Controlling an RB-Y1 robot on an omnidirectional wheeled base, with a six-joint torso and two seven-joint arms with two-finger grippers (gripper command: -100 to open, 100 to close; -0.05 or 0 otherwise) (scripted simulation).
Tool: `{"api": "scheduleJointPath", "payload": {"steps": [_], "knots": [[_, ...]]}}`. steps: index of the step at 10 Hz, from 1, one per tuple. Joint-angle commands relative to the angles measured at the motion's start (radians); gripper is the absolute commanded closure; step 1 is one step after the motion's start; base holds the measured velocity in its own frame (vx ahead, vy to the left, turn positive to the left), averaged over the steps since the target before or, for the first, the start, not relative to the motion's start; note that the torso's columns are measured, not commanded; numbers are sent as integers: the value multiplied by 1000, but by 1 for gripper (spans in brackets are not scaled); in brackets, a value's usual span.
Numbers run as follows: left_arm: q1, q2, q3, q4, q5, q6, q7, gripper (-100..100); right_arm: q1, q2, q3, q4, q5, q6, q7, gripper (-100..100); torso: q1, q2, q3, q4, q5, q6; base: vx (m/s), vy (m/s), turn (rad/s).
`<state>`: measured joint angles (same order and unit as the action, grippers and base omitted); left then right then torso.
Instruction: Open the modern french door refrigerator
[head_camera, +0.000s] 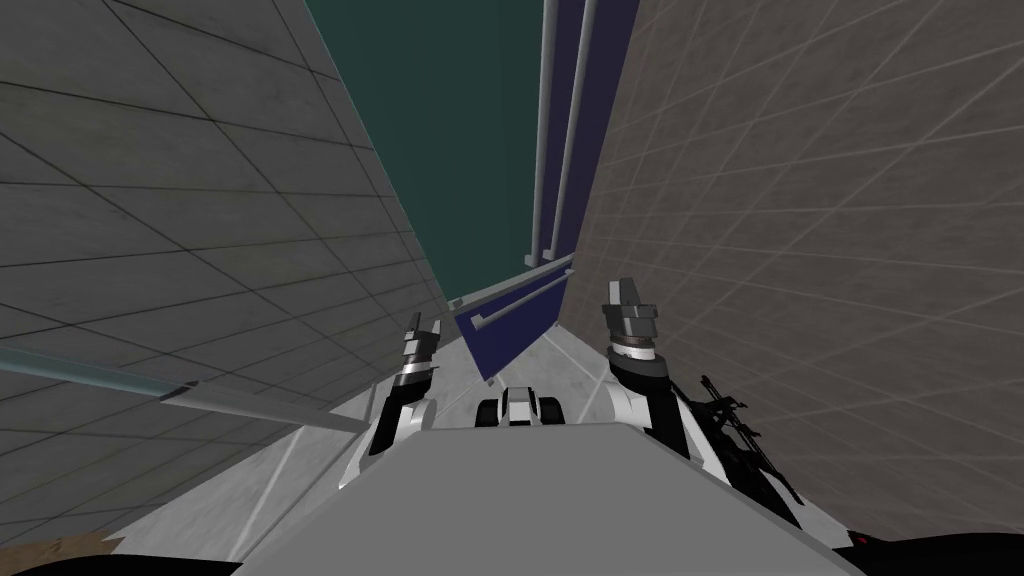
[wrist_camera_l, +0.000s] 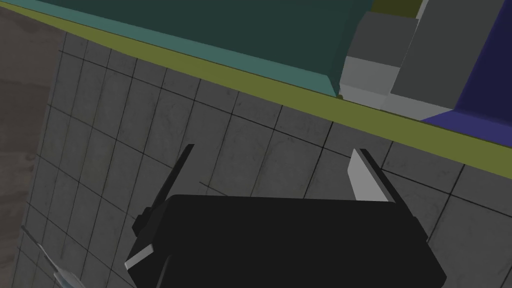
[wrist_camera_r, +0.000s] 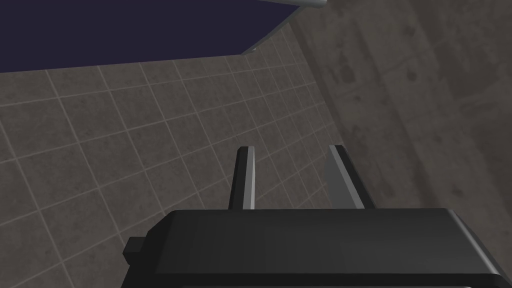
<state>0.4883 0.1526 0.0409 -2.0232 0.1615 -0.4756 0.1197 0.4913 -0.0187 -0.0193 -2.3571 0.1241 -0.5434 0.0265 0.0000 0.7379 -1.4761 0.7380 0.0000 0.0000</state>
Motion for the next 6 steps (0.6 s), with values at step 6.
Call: {"api": "scheduleJointPath", "payload": {"steps": [6], "knots": [[-20, 16, 32, 176, 27, -60, 15, -100, 0, 0, 0, 0, 0, 0, 0, 0, 1, 1, 1, 0, 0, 0, 73, -102, 51]]}}
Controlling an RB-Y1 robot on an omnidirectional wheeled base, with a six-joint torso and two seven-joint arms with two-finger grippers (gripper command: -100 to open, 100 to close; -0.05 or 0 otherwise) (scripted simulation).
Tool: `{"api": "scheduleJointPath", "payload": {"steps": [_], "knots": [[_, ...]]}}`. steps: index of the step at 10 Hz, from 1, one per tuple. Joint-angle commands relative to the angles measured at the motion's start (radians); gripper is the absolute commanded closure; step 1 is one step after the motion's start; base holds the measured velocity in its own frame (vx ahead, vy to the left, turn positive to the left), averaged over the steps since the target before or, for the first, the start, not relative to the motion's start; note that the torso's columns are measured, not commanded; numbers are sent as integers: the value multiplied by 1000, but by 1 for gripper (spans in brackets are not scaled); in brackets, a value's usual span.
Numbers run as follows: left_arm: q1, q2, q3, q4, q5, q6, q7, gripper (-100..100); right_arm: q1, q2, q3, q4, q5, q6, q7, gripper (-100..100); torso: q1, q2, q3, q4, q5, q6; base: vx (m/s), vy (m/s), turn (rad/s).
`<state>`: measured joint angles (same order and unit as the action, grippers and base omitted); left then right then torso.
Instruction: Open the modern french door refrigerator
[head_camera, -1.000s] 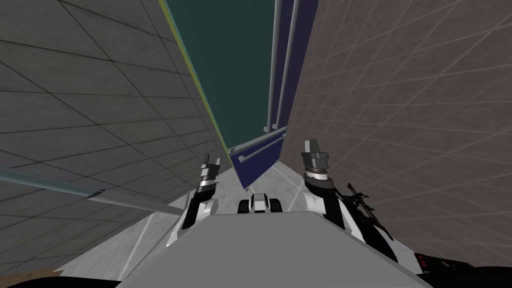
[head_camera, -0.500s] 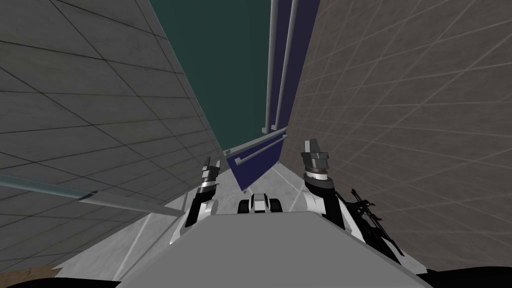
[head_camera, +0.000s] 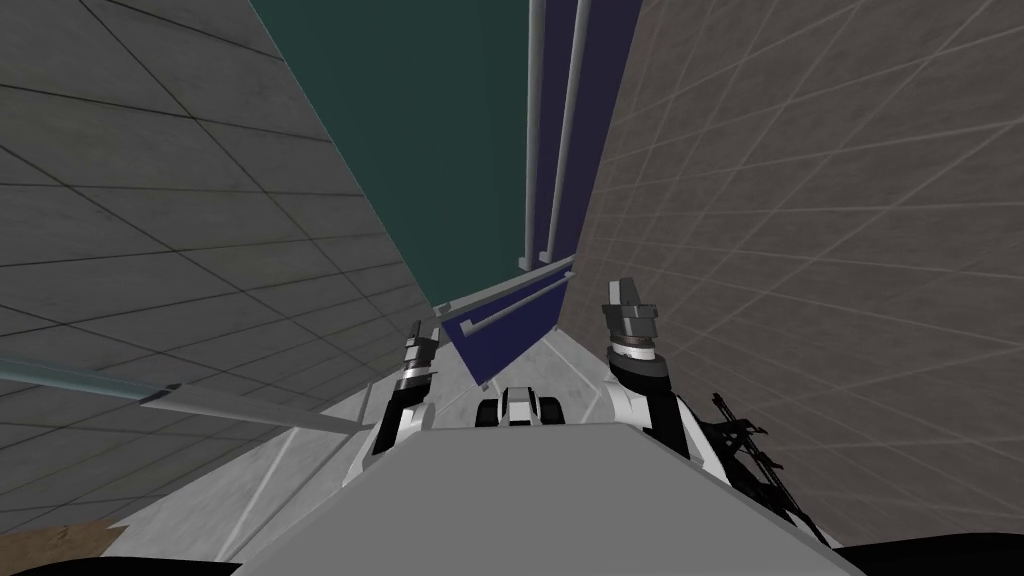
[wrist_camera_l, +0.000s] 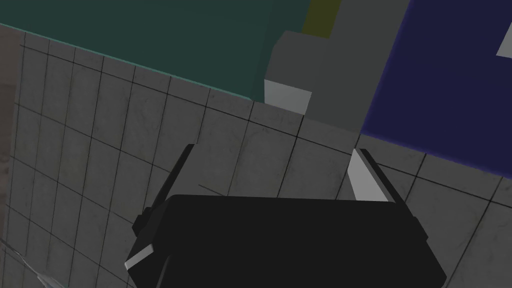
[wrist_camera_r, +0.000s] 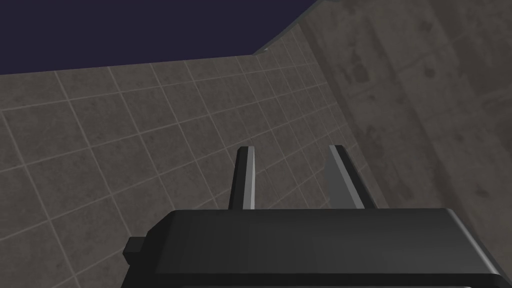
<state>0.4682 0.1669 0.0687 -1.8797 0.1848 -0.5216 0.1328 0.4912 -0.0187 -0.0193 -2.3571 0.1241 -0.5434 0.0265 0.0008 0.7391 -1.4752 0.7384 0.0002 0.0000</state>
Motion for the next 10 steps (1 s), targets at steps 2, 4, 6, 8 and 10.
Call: {"api": "scheduleJointPath", "payload": {"steps": [2, 4, 6, 8, 10], "knots": [[-5, 1, 11, 73, 11, -29, 6, -100, 0, 0, 0, 0, 0, 0, 0, 0, 0, -1, -1, -1, 0, 0, 63, -82, 49], [-10, -3, 20, 118, 18, -44, 9, -100, 0, 0, 0, 0, 0, 0, 0, 0, -1, -1, -1, 0, 0, 0, 75, -86, 45], [-16, -11, 28, 164, 25, -60, 13, -100, 0, 0, 0, 0, 0, 0, 0, 0, -2, -2, -1, -1, 0, 0, 77, -104, 50], [-21, -26, 37, 210, 33, -76, 17, -100, 0, 0, 0, 0, 0, 0, 0, 0, -1, 0, 0, 0, 0, 0, 63, -105, 58], [-26, -48, 45, 253, 40, -92, 21, -100, 0, 0, 0, 0, 0, 0, 0, 0, -1, 0, 0, 0, 0, 0, 58, -114, 45]]}}
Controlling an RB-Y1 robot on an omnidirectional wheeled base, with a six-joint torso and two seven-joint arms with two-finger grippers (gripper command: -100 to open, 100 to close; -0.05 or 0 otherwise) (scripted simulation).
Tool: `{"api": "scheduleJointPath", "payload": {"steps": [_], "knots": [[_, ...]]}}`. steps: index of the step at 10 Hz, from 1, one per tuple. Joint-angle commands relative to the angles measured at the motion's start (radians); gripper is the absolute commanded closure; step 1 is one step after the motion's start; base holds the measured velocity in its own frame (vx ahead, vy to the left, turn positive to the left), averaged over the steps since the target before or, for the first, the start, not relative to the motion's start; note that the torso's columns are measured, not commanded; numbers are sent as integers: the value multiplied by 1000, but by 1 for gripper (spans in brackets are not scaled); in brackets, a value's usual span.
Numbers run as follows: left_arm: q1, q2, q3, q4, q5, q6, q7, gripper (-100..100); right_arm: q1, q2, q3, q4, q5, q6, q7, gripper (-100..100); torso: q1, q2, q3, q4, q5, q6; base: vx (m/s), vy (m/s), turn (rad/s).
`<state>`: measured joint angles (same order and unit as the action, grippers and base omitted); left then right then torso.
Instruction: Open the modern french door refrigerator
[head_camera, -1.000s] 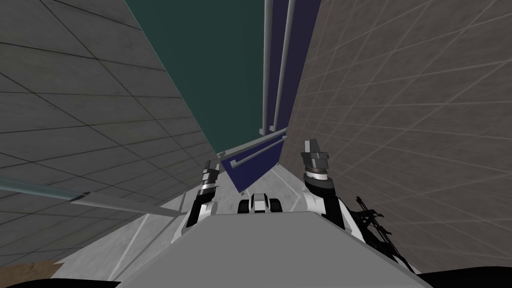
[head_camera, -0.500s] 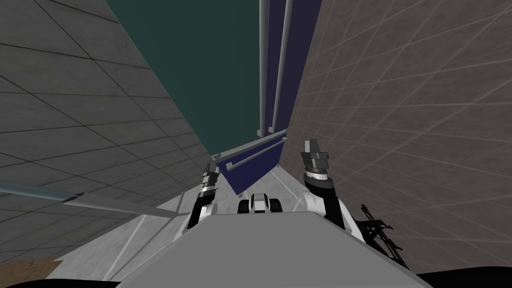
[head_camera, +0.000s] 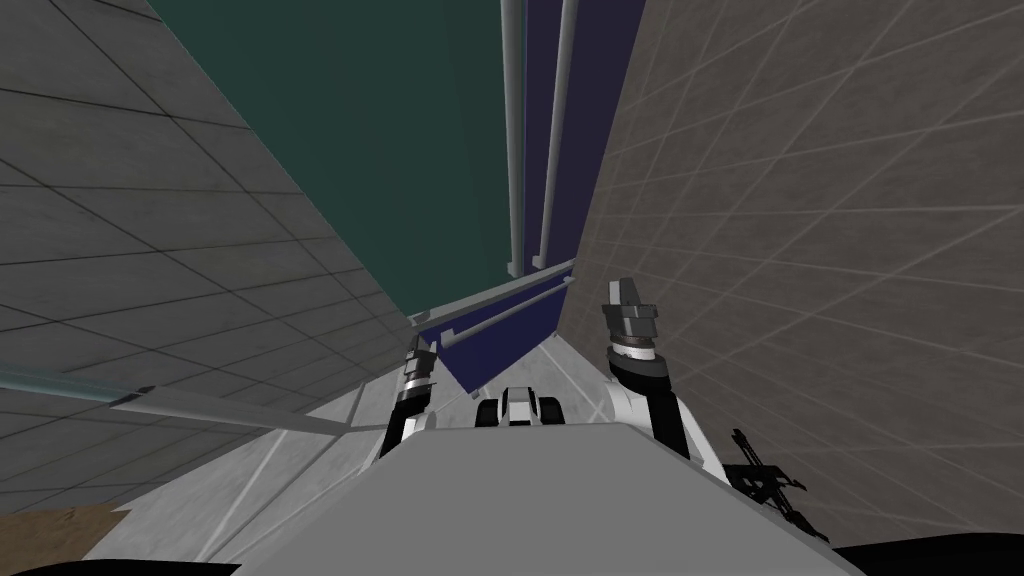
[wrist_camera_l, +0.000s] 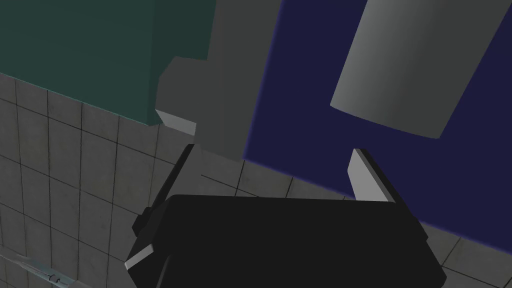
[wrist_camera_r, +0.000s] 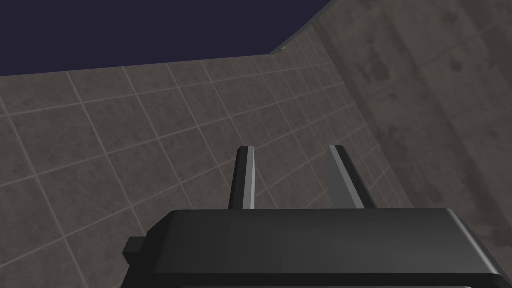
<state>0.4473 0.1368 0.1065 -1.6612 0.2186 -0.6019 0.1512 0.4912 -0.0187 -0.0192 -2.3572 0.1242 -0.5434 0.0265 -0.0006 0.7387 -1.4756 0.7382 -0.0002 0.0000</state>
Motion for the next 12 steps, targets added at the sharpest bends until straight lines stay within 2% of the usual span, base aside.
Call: {"api": "scheduleJointPath", "payload": {"steps": [1, 4, 7, 8, 10, 11, 12], "knots": [[-7, -34, 11, 54, 9, -18, 4, -100, 0, 0, 0, 0, 0, 0, 0, 0, 1, -1, 0, 0, 0, 0, 66, -80, 50], [-12, -101, 19, 99, 17, -35, 8, -100, 0, 0, 0, 0, 0, 0, 0, 0, 1, 0, 0, 0, 0, 0, 52, -78, 34], [-15, -166, 23, 119, 20, -42, 10, -100, 0, 0, 0, 0, 0, 0, 0, 0, 2, 0, 0, 0, 1, 0, 24, -42, 16], [-15, -153, 23, 118, 20, -41, 11, -100, 0, 0, 0, 0, 0, 0, 0, 0, 2, 0, 0, 0, 1, 0, 5, -11, 1], [-10, -151, 31, 69, 26, 4, 7, -100, 0, 0, 0, 0, 0, 0, 0, 0, 2, -3, -2, -1, 0, 0, 74, 9, -4], [-8, -151, 30, 75, 25, -6, 9, -100, 0, 0, 0, 0, 0, 0, 0, 0, 2, -4, -3, -1, 0, 0, 34, 5, 17], [-13, -154, 26, 102, 22, -26, 10, 100, 0, 0, 0, 0, 0, 0, 0, 0, 3, -4, -2, -1, 1, 2, -38, -11, 3]]}}
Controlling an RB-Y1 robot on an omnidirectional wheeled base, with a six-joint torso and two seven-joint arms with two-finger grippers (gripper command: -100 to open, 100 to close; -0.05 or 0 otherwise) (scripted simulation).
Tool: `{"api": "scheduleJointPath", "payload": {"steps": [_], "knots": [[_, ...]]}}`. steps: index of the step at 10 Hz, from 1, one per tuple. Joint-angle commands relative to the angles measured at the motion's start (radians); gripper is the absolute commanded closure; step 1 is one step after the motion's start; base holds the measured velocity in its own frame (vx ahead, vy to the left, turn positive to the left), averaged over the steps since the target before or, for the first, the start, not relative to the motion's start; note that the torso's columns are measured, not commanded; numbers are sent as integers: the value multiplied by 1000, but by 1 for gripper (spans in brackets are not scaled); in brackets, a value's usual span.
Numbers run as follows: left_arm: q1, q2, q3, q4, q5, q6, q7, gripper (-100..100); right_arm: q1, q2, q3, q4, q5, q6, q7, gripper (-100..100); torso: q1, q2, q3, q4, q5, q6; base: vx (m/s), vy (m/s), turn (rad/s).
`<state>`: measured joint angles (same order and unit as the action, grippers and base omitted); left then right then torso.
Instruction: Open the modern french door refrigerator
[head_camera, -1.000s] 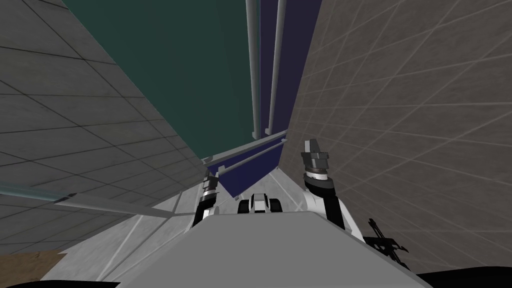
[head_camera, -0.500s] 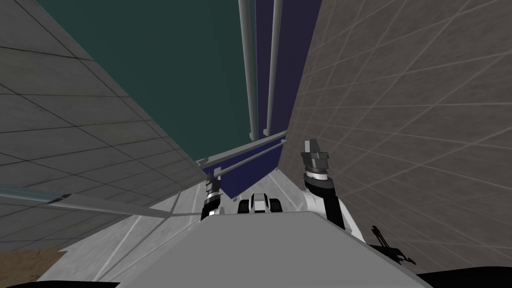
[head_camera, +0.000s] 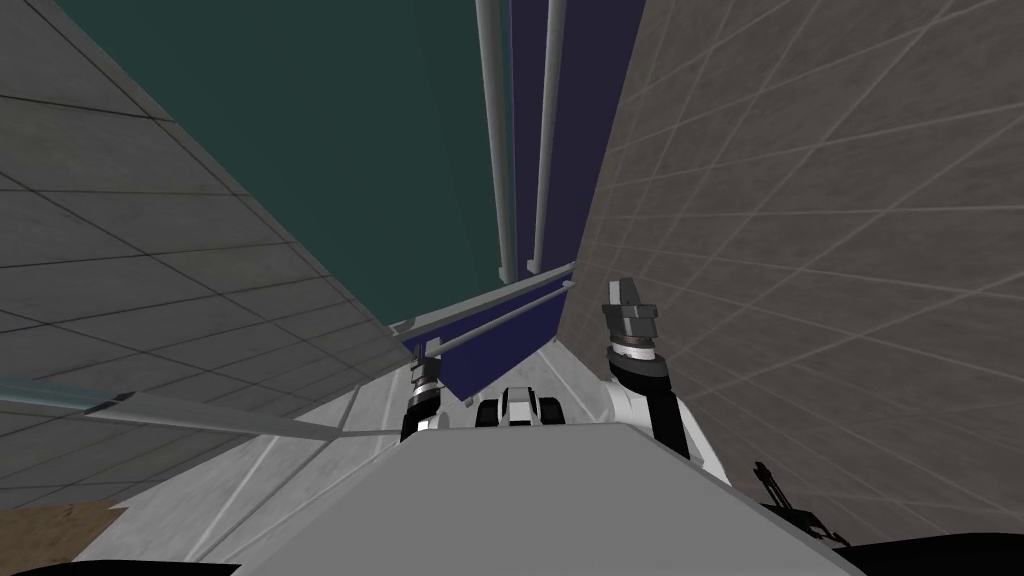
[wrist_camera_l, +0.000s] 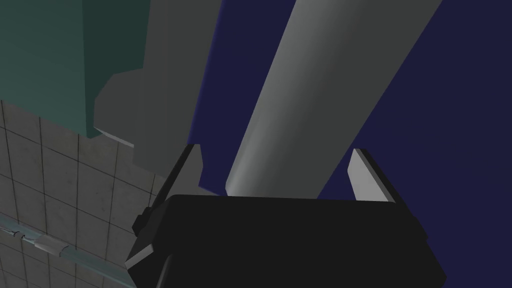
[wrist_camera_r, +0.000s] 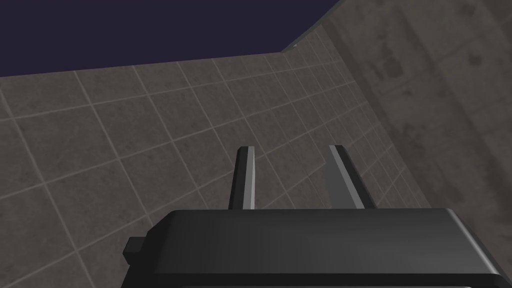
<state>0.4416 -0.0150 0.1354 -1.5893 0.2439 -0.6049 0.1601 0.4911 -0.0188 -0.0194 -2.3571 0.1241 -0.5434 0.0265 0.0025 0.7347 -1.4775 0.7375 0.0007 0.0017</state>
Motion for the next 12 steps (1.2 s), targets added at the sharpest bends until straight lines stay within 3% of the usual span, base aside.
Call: {"api": "scheduleJointPath", "payload": {"steps": [1, 6, 12], "knots": [[-10, -3, -6, 46, -5, -38, 2, 100, 0, 0, 0, 0, 0, 0, 0, 0, 0, 2, 1, 0, 1, 0, -65, 1, 6], [26, -2, -9, -35, -2, 9, -2, 100, 0, 0, 0, 0, 0, 0, 0, 0, -4, 4, 3, 0, 0, 0, -102, -76, 8], [59, -4, -24, -61, -4, 5, 2, 100, 0, 0, 0, 0, 0, 0, 0, 0, -6, 4, 2, 1, -1, 0, -141, -89, 9]]}}
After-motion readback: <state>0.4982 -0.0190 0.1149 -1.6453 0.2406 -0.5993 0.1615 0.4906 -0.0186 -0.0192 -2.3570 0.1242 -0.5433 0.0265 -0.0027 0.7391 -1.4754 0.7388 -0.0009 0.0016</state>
